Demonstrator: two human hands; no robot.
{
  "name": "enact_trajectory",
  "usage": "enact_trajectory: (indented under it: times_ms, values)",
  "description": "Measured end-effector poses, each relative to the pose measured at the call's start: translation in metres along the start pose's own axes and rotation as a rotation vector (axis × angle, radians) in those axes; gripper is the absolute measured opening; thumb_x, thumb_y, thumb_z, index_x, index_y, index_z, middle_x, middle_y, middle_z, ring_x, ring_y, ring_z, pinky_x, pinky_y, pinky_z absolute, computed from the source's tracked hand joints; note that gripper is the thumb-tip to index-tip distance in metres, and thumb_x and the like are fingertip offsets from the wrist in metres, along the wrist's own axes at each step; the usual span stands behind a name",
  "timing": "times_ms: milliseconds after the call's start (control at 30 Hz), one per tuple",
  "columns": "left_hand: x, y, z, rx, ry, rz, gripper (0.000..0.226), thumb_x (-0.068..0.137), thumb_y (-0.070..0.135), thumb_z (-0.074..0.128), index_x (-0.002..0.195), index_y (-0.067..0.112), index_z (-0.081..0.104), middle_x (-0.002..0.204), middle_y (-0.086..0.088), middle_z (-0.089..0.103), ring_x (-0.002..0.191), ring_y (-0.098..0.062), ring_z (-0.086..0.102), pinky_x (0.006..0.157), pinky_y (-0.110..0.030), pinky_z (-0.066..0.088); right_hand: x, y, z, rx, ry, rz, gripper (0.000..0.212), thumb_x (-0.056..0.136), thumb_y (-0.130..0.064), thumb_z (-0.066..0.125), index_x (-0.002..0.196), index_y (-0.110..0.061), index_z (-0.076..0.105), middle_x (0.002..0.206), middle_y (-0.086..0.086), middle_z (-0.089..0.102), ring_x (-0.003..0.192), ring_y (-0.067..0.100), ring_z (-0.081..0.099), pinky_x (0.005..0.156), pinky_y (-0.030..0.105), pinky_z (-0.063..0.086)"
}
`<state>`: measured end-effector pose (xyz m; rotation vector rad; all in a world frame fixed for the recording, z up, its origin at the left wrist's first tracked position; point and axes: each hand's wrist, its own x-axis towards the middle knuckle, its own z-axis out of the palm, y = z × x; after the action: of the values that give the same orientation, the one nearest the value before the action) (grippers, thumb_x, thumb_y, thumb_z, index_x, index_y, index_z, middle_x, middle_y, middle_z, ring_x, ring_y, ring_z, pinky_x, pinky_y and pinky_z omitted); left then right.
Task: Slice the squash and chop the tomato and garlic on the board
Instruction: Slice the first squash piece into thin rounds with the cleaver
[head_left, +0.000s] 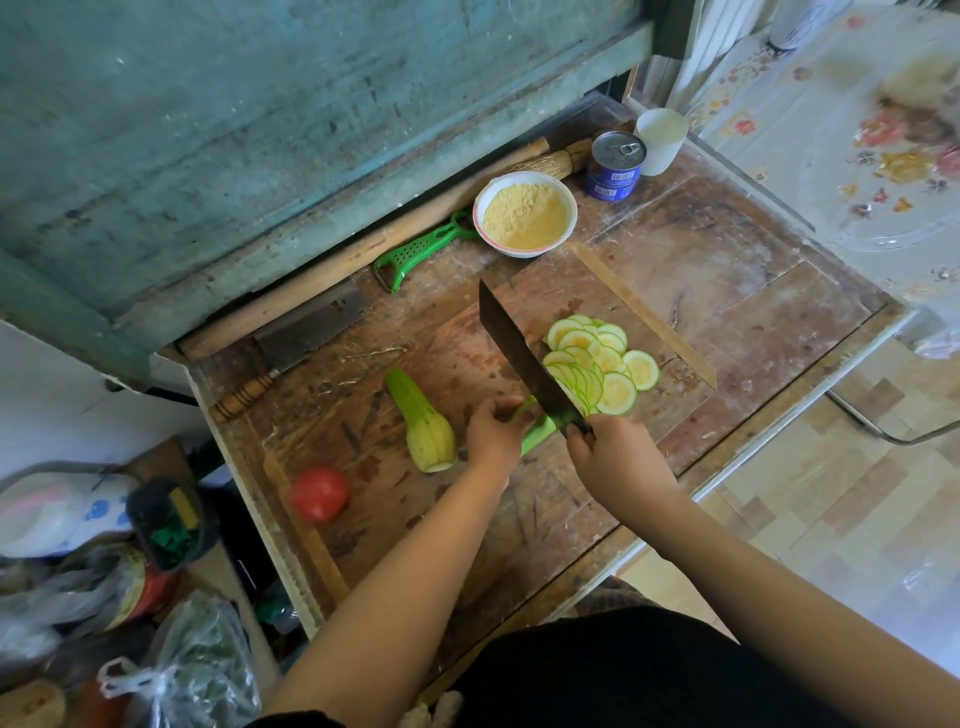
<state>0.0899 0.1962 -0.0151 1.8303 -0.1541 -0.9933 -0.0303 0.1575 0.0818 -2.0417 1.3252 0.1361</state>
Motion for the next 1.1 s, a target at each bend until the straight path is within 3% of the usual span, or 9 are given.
enact_trajectory:
  times_ms: [367, 900, 1100]
  values:
    - [0.000, 0.001, -0.001, 0.026, -0.026, 0.000, 0.018, 0.080, 0.012, 0.074, 0.088, 0.017, 0.058, 0.090, 0.001, 0.062, 0.091, -0.020, 0.059, 0.085, -0.033, 0.047, 0.006, 0.001, 0.004, -0.043, -0.049, 0.037, 0.036, 0.098, -0.031, 0.041, 0.067, -0.012, 0.045, 0.067, 0.008, 0.052, 0.058, 0.025, 0.048, 0.045, 0.026, 0.029]
    - [-0.004, 0.001, -0.003, 0.129, -0.031, 0.037, 0.019, 0.083, 0.024, 0.071, 0.096, 0.018, 0.058, 0.101, 0.002, 0.060, 0.092, -0.012, 0.055, 0.069, -0.018, 0.041, 0.021, 0.011, 0.020, -0.001, -0.115, 0.100, 0.037, 0.098, -0.029, 0.043, 0.063, -0.016, 0.041, 0.062, 0.004, 0.047, 0.057, 0.023, 0.048, 0.048, 0.028, 0.032]
    - [-0.002, 0.000, -0.004, 0.095, -0.047, 0.028, 0.021, 0.083, 0.019, 0.072, 0.097, 0.017, 0.057, 0.100, 0.001, 0.060, 0.095, -0.014, 0.056, 0.086, -0.028, 0.046, 0.006, 0.004, 0.003, 0.007, -0.057, 0.038, 0.041, 0.098, -0.027, 0.043, 0.060, -0.015, 0.038, 0.056, 0.003, 0.044, 0.050, 0.018, 0.041, 0.045, 0.027, 0.027]
